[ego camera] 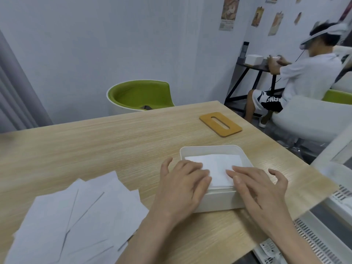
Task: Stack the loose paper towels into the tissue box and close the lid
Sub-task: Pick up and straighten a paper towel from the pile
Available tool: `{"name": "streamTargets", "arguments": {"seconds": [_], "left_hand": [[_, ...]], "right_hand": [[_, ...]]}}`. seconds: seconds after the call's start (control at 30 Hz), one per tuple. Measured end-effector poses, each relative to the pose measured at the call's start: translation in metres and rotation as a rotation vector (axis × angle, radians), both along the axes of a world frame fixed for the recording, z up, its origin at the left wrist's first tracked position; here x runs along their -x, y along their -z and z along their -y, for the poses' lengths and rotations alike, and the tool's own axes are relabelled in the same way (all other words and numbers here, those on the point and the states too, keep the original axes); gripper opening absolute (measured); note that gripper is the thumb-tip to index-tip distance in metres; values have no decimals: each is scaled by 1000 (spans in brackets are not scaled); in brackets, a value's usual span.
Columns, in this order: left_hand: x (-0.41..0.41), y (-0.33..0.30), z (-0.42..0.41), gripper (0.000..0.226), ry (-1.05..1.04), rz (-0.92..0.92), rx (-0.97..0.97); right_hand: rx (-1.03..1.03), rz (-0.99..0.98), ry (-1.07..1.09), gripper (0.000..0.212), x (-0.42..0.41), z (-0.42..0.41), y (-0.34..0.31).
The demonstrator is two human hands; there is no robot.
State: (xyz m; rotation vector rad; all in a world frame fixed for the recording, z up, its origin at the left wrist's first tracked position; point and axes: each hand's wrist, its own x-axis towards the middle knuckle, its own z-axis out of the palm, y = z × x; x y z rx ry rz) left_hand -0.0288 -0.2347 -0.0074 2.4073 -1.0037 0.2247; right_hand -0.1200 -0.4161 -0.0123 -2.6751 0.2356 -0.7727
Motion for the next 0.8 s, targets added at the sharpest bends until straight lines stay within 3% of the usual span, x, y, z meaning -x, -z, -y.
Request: {"name": "streamTargets", "arguments": {"seconds": [0.2, 0.67, 0.8], "left_hand": [[-3, -2, 1, 71, 24, 11, -81], [-2, -2, 2, 71, 41, 7, -54], [1, -4, -1, 42, 35, -88, 78]], "right_hand": [[49, -58, 45, 48, -3, 0, 1], [60, -70, 78, 47, -7, -5, -2], [17, -23, 75, 43, -6, -10, -6]]}}
